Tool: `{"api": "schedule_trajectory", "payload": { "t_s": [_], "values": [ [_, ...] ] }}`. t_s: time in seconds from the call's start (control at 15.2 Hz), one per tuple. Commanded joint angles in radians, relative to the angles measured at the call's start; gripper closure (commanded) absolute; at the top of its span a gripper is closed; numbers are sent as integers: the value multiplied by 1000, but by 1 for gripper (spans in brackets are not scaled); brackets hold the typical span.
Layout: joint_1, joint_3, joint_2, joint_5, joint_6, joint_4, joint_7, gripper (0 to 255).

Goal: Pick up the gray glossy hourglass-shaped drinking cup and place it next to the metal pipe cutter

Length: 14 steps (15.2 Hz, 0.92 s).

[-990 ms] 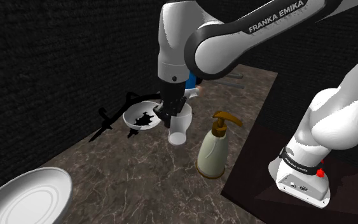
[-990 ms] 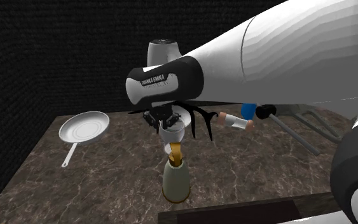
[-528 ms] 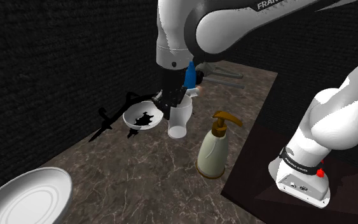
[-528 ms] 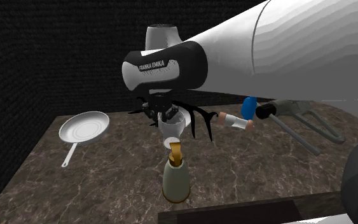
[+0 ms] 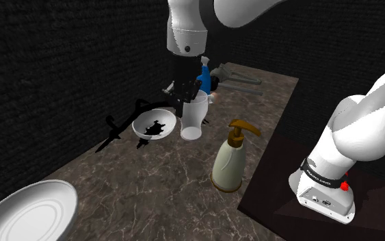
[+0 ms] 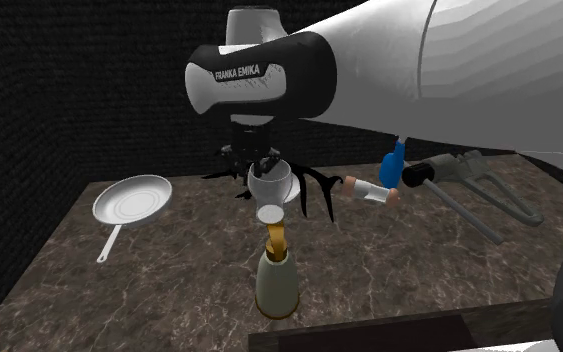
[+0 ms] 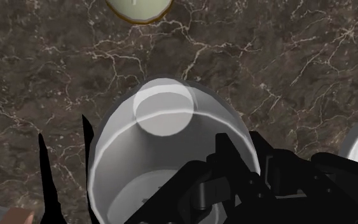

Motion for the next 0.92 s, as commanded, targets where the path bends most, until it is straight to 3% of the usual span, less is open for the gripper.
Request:
{"api": "schedule_trajectory", "payload": {
  "t_s": [0.0, 0.86],
  "values": [
    [-1, -3, -4, 0, -27, 23, 1, 255],
    [-8, -16, -5, -11, -196, 192, 14, 255]
  ]
}}
